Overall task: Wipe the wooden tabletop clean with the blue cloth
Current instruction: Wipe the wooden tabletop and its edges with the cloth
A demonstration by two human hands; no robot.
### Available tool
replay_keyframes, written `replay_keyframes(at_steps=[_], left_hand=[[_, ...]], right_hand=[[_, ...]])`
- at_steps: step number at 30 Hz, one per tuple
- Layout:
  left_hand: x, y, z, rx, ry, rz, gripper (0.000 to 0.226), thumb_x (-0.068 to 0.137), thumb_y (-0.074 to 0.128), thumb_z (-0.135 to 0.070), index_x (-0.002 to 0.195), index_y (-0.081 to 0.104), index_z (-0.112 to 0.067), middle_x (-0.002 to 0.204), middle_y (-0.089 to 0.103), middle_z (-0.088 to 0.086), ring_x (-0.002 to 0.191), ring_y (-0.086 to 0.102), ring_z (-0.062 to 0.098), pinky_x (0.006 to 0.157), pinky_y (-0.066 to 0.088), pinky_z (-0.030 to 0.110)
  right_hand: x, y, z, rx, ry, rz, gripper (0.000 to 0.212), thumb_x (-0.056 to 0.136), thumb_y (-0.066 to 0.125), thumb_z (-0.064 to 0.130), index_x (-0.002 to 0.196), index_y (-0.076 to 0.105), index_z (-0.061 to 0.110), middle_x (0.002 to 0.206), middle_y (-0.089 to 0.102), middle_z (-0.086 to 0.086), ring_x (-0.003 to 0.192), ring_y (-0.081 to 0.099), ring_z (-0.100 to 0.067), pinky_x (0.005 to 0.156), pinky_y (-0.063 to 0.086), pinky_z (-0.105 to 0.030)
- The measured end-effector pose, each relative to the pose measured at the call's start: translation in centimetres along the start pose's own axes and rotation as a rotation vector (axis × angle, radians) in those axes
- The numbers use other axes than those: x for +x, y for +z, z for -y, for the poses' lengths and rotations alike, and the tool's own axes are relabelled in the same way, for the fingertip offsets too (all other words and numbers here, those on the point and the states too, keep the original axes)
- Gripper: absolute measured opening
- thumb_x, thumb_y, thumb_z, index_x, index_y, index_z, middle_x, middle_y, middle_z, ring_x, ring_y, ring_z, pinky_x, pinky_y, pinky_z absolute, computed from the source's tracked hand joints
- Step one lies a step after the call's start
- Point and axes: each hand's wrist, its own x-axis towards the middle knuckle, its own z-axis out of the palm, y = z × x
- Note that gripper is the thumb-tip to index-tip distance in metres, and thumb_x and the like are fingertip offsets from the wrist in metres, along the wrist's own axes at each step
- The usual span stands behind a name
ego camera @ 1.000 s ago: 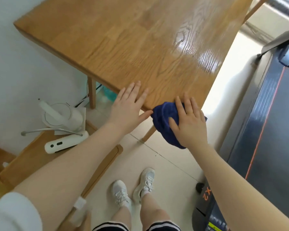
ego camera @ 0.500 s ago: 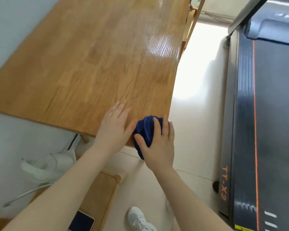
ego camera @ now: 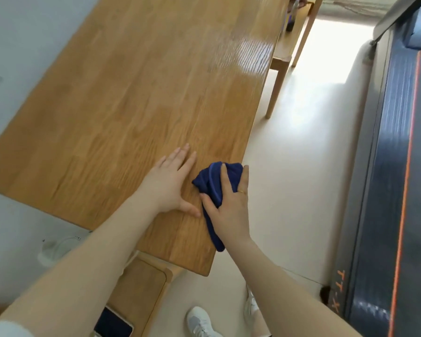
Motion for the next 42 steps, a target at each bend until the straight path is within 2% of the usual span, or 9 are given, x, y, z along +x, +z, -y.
replay_keyframes(at_steps=[9,16,21,23,26,30,34,38,42], left_hand=[[1.1,-0.9,0.4,0.043,-0.022,0.077,0.142,0.048,0.064,-0.078,0.144,-0.023,-0.021,0.142,-0.037,-0.005,0.138,-0.021,0.008,0.116,-0.007,0.031],[0.8,-1.3,-1.4,0.013,-0.045,0.105,0.142,0.049,0.067,-0.076,0.145,-0.02,-0.019,0.151,-0.03,0.0,0.143,-0.017,0.016,0.116,-0.006,0.032],[0.4,-1.4,-0.7,-0.023,-0.012,0.075,0.139,0.048,0.063,-0.079,0.136,-0.028,-0.02,0.141,-0.037,-0.005,0.137,-0.025,0.009,0.113,-0.011,0.03],[0.5,-1.4,-0.5,-0.042,0.001,0.068,0.135,0.049,0.054,-0.084,0.14,-0.024,-0.022,0.142,-0.036,-0.005,0.136,-0.024,0.008,0.112,-0.013,0.028],[0.8,-2.1,-0.3,-0.085,0.029,0.043,0.125,0.05,0.039,-0.089,0.149,-0.001,-0.023,0.156,-0.014,-0.004,0.144,-0.006,0.014,0.11,-0.012,0.025],[2.5,-4.4,-0.2,-0.116,0.015,-0.044,0.104,0.068,0.062,-0.068,0.149,0.018,-0.019,0.155,0.018,-0.002,0.142,0.014,0.017,0.113,0.001,0.024],[6.6,-7.2,0.4,-0.083,0.074,-0.059,0.118,0.062,0.066,-0.067,0.15,0.009,-0.014,0.158,0.004,0.004,0.145,0.005,0.02,0.117,0.005,0.031],[10.5,-8.8,0.0,0.029,0.074,-0.013,0.131,0.058,0.064,-0.073,0.149,-0.009,-0.012,0.156,-0.018,0.006,0.145,-0.011,0.018,0.118,-0.005,0.034],[13.8,-8.2,-1.0,0.08,0.034,-0.021,0.135,0.057,0.061,-0.076,0.147,-0.015,-0.01,0.155,-0.023,0.006,0.144,-0.014,0.018,0.117,-0.006,0.035]], right_hand=[[13.1,-2.7,0.2,-0.034,0.075,-0.057,0.078,0.083,0.059,0.05,0.146,0.015,0.036,0.155,-0.012,-0.007,0.143,0.004,-0.025,0.115,0.018,-0.04],[4.5,-1.4,-0.1,-0.11,0.083,0.055,0.077,0.088,0.05,0.052,0.146,0.002,0.038,0.154,-0.02,-0.012,0.143,-0.003,-0.029,0.115,0.016,-0.042],[7.4,-1.8,-0.2,-0.279,-0.148,-0.049,0.064,0.08,0.053,0.053,0.14,0.036,0.035,0.155,0.005,-0.017,0.14,0.004,-0.039,0.113,0.015,-0.049],[11.6,-2.8,-0.3,-0.36,-0.153,-0.08,0.063,0.08,0.053,0.053,0.138,0.039,0.035,0.156,0.009,-0.014,0.14,0.004,-0.04,0.114,0.013,-0.049],[16.2,-4.2,-0.4,-0.42,-0.061,-0.031,0.067,0.085,0.048,0.057,0.144,0.024,0.036,0.157,-0.004,-0.009,0.141,-0.004,-0.036,0.115,0.01,-0.047],[13.1,-3.5,-0.3,-0.379,-0.021,0.012,0.073,0.088,0.044,0.056,0.147,0.01,0.032,0.156,-0.013,-0.01,0.142,-0.006,-0.033,0.116,0.012,-0.046],[9.2,-2.8,0.3,-0.278,-0.03,0.013,0.072,0.088,0.052,0.049,0.147,0.015,0.032,0.155,-0.011,-0.012,0.142,-0.002,-0.032,0.115,0.018,-0.045],[16.6,-4.6,0.8,-0.326,0.0,-0.064,0.063,0.091,0.048,0.045,0.146,0.021,0.032,0.157,-0.005,-0.009,0.142,-0.001,-0.03,0.116,0.014,-0.041],[24.9,-5.8,0.3,-0.341,0.054,-0.151,0.056,0.095,0.043,0.043,0.146,0.024,0.028,0.156,0.003,-0.012,0.141,0.009,-0.033,0.113,0.02,-0.047]])
